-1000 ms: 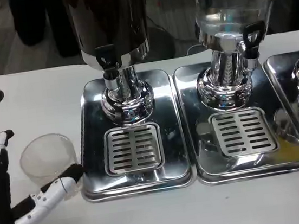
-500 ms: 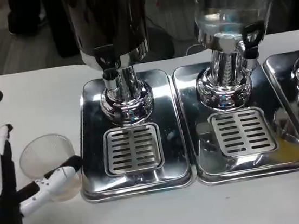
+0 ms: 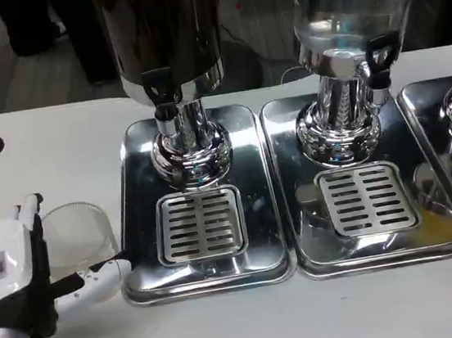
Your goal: Grasp the cup under the faucet to collect the drink, then remove the cup.
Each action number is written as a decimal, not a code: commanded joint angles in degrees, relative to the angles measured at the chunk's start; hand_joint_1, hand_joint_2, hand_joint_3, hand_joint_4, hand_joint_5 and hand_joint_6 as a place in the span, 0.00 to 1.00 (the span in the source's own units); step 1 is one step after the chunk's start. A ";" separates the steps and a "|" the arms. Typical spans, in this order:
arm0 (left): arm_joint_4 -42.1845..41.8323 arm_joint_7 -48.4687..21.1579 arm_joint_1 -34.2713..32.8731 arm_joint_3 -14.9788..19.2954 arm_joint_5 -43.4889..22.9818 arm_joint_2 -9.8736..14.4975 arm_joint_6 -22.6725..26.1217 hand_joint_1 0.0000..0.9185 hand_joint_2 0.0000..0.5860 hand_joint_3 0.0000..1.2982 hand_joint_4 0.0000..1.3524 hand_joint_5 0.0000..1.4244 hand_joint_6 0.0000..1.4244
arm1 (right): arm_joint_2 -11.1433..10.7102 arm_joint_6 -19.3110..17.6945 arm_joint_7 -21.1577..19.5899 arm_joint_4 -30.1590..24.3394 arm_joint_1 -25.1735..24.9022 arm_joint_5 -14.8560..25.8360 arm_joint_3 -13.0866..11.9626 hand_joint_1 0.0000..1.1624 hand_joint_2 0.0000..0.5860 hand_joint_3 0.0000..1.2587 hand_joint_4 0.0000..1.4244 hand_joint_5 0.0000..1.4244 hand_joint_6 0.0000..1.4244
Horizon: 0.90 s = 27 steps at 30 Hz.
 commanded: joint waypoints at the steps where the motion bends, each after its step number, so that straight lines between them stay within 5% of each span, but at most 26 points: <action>1: 1.91 -0.74 -1.53 -1.68 1.54 1.00 0.99 0.17 0.04 0.06 0.07 0.26 0.42 | -0.99 -1.80 0.93 1.24 0.60 1.31 -0.50 0.38 0.68 0.21 0.07 0.03 0.00; 12: 5.86 -0.75 -4.10 -5.02 2.56 1.82 3.12 0.23 0.06 0.07 0.11 0.30 0.45 | -1.29 -3.15 1.79 2.77 0.72 2.58 -0.25 0.38 0.69 0.22 0.08 0.04 0.00; 27: 8.27 5.45 -3.93 -6.07 1.99 2.05 4.49 0.26 0.12 0.22 0.27 0.42 0.53 | -1.02 -4.13 2.44 4.37 0.80 3.17 0.02 0.39 0.67 0.21 0.08 0.04 0.00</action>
